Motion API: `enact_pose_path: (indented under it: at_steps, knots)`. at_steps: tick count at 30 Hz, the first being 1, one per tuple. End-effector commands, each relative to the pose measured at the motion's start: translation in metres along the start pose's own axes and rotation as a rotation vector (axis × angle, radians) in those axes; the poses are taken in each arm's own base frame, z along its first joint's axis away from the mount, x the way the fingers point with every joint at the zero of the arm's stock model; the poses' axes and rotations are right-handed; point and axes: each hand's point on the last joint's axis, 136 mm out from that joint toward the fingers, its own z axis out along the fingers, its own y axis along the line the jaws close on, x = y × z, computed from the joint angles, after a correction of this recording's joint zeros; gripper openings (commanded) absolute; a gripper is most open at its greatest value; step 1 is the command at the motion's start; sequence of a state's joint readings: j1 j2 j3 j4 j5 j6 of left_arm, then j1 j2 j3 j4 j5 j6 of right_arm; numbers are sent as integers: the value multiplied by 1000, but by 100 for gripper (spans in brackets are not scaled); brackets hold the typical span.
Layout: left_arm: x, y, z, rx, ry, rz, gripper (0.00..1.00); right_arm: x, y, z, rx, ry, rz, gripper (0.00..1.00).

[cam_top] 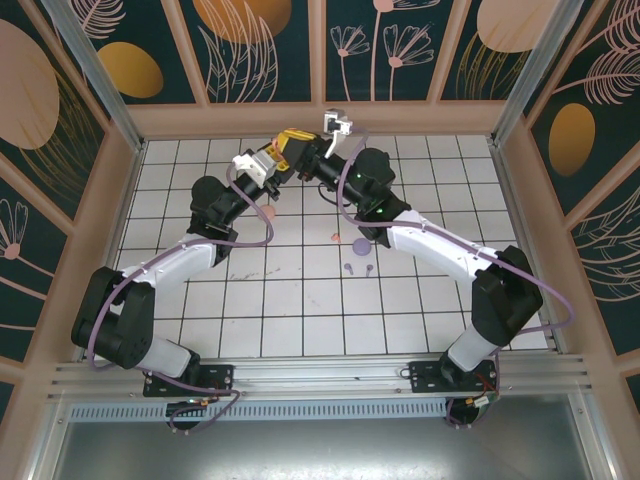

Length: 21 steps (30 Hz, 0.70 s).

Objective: Insert the wireless bluetooth earbuds into the charging case

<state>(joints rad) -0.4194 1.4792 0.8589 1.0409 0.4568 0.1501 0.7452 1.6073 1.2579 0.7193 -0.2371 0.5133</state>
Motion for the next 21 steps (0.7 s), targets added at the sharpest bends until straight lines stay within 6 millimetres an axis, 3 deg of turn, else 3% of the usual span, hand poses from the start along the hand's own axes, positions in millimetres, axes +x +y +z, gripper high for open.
enact_pose_path:
  at_steps: [1,21]
  knots:
    - [-33,-2,1,22,-81,11,0,-12,1,-1,-20,-40,6,21]
    - [-43,0,4,25,-94,9,0,13,-6,1,-10,23,12,18]
